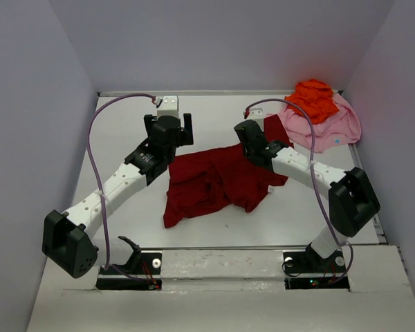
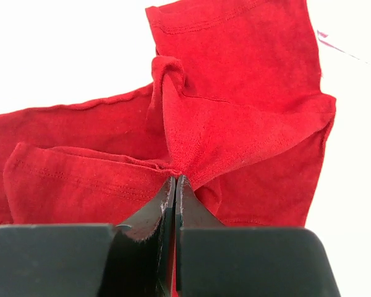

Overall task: Fold and stack the t-shirts
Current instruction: Flatten out the crumpled T-shirt at the center of the board.

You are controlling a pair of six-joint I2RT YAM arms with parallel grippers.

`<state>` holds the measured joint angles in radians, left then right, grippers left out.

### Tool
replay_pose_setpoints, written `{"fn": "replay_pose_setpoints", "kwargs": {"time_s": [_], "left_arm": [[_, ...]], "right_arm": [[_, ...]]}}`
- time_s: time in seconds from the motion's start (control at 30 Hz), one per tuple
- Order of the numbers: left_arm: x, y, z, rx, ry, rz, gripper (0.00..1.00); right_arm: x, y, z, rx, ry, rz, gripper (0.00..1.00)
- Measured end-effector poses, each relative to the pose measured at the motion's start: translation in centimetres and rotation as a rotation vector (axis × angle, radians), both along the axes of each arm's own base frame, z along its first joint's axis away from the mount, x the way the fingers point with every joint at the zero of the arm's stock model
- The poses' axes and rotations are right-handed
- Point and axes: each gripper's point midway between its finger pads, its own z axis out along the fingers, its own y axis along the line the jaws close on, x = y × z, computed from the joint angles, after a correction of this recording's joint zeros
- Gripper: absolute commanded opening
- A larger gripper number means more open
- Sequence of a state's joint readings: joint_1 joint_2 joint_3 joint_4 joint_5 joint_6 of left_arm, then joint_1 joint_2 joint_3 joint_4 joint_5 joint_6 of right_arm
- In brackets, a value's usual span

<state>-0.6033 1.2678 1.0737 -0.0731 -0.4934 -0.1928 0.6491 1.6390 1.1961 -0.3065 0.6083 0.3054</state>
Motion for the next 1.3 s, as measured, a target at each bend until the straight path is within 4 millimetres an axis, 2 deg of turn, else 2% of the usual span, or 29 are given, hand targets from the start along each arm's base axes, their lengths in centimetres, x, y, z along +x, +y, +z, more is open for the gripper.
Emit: {"fn": "replay_pose_setpoints", "kwargs": {"time_s": [0.17, 0.23, 0.43, 0.5, 0.6, 0.73, 0.8, 0.83, 0.87, 1.07, 1.1, 1.2, 1.3], "left_arm": [[0.0, 0.0, 0.0, 0.000, 0.000, 0.000, 0.96], [0.0, 0.0, 0.0, 0.000, 0.001, -0.001, 0.96], [0.0, 0.0, 0.0, 0.000, 0.001, -0.002, 0.96], [0.0, -0.1, 0.0, 0.001, 0.001, -0.002, 0.96], [-0.1, -0.2, 0.0, 0.001, 0.002, -0.005, 0.96], [-0.1, -0.2, -0.1, 0.002, 0.003, -0.007, 0.96], [-0.1, -0.2, -0.1, 0.002, 0.003, -0.007, 0.96], [-0.1, -0.2, -0.1, 0.002, 0.003, -0.007, 0.96], [-0.1, -0.2, -0.1, 0.002, 0.003, -0.007, 0.96], [-0.1, -0.2, -0.1, 0.001, 0.003, -0.009, 0.96], [-0.1, -0.3, -0.1, 0.001, 0.003, -0.009, 0.96], [-0.1, -0.3, -0.1, 0.001, 0.003, -0.009, 0.96], [-0.1, -0.3, -0.1, 0.001, 0.003, -0.009, 0.96]], "right_arm": [[0.2, -0.4, 0.2, -0.036, 0.005, 0.001, 0.00], [1.2, -0.2, 0.3, -0.052, 0.008, -0.005, 0.00], [6.6, -0.2, 0.4, -0.052, -0.003, -0.055, 0.00], [9.4, -0.7, 0.5, -0.049, -0.008, -0.081, 0.00], [12.4, -2.2, 0.6, -0.041, -0.007, -0.119, 0.00], [14.4, -4.0, 1.5, -0.036, -0.014, -0.155, 0.00], [14.8, -4.9, 1.8, -0.033, -0.015, -0.172, 0.02], [14.7, -5.2, 1.8, -0.030, -0.011, -0.173, 0.14], [14.7, -5.2, 1.8, -0.028, -0.008, -0.172, 0.20], [13.2, -4.5, -0.3, -0.008, 0.051, -0.135, 0.31], [12.8, -4.4, -0.9, -0.006, 0.066, -0.127, 0.31], [11.8, -4.4, -2.8, -0.010, 0.114, -0.116, 0.16], [11.1, -4.5, -4.0, -0.013, 0.143, -0.114, 0.06]]}}
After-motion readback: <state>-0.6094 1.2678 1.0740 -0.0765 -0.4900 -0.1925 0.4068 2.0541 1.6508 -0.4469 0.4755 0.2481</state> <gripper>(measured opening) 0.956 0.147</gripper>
